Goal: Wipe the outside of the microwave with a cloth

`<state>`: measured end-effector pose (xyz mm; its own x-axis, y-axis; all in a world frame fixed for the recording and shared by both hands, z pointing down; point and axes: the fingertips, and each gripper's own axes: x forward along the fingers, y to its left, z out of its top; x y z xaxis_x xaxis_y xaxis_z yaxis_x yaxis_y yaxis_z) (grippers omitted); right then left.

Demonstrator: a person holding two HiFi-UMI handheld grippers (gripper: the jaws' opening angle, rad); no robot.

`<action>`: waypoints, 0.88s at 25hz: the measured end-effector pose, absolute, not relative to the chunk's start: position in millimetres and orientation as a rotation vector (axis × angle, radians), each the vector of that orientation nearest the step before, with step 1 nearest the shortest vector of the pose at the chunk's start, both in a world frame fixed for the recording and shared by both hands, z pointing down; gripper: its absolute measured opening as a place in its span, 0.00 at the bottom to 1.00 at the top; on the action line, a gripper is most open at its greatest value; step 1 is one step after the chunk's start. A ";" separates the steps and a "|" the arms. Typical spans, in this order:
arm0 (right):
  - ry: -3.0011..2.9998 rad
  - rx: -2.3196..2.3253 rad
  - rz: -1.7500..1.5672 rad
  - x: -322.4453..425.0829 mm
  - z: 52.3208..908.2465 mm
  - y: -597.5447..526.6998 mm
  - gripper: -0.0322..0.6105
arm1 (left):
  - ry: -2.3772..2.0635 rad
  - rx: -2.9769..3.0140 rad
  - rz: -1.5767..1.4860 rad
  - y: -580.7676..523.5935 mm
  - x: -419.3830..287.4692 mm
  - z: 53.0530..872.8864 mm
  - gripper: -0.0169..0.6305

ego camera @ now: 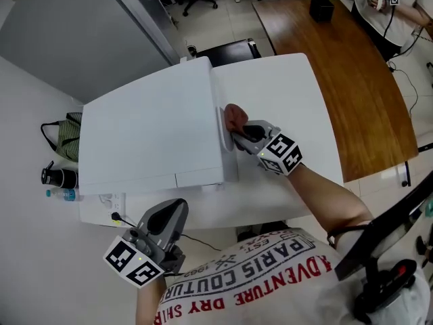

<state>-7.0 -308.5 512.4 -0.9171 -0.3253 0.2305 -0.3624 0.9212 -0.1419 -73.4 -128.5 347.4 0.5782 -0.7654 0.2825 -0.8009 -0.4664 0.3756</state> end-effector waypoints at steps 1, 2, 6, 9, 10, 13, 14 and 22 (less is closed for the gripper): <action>-2.880 0.495 0.268 -5.4 512.7 -298.3 0.12 | -1.244 2.349 0.100 -128.2 -70.6 347.2 0.04; -2.882 0.470 0.269 -4.0 513.2 -287.7 0.12 | -1.233 2.356 0.100 -127.7 -67.7 347.1 0.04; -2.887 0.391 0.293 1.4 515.4 -244.6 0.12 | -1.193 2.380 0.096 -124.8 -55.5 346.3 0.04; -2.885 0.330 0.295 4.9 515.2 -214.4 0.12 | -1.175 2.385 0.088 -122.5 -49.0 347.0 0.04; -2.884 0.310 0.295 6.1 515.2 -204.4 0.12 | -1.169 2.384 0.085 -121.5 -46.9 347.9 0.04; -2.883 0.274 0.309 11.1 514.6 -180.0 0.12 | -1.178 2.378 0.062 -120.4 -41.8 348.7 0.04; -2.883 0.264 0.313 12.6 514.4 -173.2 0.12 | -1.188 2.373 0.051 -120.3 -41.1 348.2 0.04; -2.865 0.175 0.263 25.6 509.8 -143.6 0.12 | -1.250 2.342 0.018 -111.6 -38.0 346.9 0.04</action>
<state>25.6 -143.6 509.8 -0.9593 -0.0952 0.2660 -0.1421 0.9764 -0.1629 -38.0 -111.6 346.9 0.5824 -0.7794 0.2311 -0.7856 -0.4665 0.4065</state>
